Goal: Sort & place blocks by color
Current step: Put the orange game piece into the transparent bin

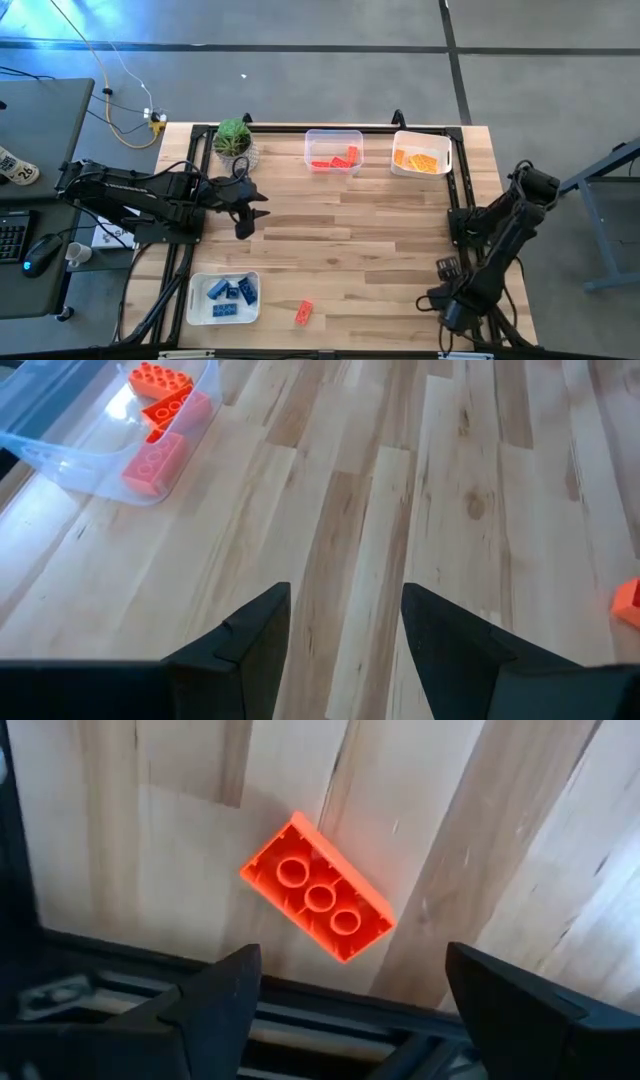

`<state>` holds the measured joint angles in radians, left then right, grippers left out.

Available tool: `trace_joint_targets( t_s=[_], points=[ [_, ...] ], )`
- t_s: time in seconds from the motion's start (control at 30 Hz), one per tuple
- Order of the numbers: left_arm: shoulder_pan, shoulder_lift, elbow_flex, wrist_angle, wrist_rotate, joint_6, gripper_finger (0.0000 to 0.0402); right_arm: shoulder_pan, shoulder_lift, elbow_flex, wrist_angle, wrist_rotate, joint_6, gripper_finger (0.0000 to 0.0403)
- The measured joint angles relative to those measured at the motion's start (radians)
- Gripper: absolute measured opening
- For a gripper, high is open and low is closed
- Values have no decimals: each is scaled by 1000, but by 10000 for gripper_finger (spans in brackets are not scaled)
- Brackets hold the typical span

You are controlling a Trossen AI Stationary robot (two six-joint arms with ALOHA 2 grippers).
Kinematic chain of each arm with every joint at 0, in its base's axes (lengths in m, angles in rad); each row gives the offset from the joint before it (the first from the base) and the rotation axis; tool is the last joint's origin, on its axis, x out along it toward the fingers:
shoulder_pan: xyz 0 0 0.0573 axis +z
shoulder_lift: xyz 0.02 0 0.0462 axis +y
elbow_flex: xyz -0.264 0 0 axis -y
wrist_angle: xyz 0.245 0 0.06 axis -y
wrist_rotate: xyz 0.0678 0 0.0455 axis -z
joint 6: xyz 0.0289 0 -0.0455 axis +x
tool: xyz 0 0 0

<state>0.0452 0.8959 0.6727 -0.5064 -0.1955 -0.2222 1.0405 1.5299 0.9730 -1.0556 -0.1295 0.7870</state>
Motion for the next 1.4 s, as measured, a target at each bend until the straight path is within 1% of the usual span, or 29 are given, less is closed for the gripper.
trace_joint_targets(
  t_s=[0.13, 0.27, 0.43, 0.77, 1.07, 1.13, 1.2, 1.27, 1.4],
  points=[
    [0, 0, 0, 0, -24, -58, 179, 29, 0, 0, 1, 57, -62, 304],
    [0, 0, 0, 0, -48, -85, 179, 59, 5, 0, 6, 95, -137, 304],
    [0, 0, 0, 0, -83, -111, 179, 92, 42, 0, 21, 103, -215, 304],
    [0, 0, 0, 0, -131, -168, 179, 119, 140, 0, 73, 160, -226, 304],
    [0, 0, 0, 0, -134, -178, 179, 118, 233, 4, 106, 138, -243, 302],
    [0, 0, 0, 0, -134, -194, 179, 111, 244, 5, 106, 123, -246, 290],
    [0, 0, 0, 0, -134, -197, 179, 108, 246, 4, 110, 103, -241, 264],
    [0, 0, 0, 0, -133, -198, 179, 103, 247, 4, 115, 91, -232, 227],
    [0, 0, 0, 0, -132, -197, 179, 90, 248, 4, 126, 49, -219, 138]
  ],
)
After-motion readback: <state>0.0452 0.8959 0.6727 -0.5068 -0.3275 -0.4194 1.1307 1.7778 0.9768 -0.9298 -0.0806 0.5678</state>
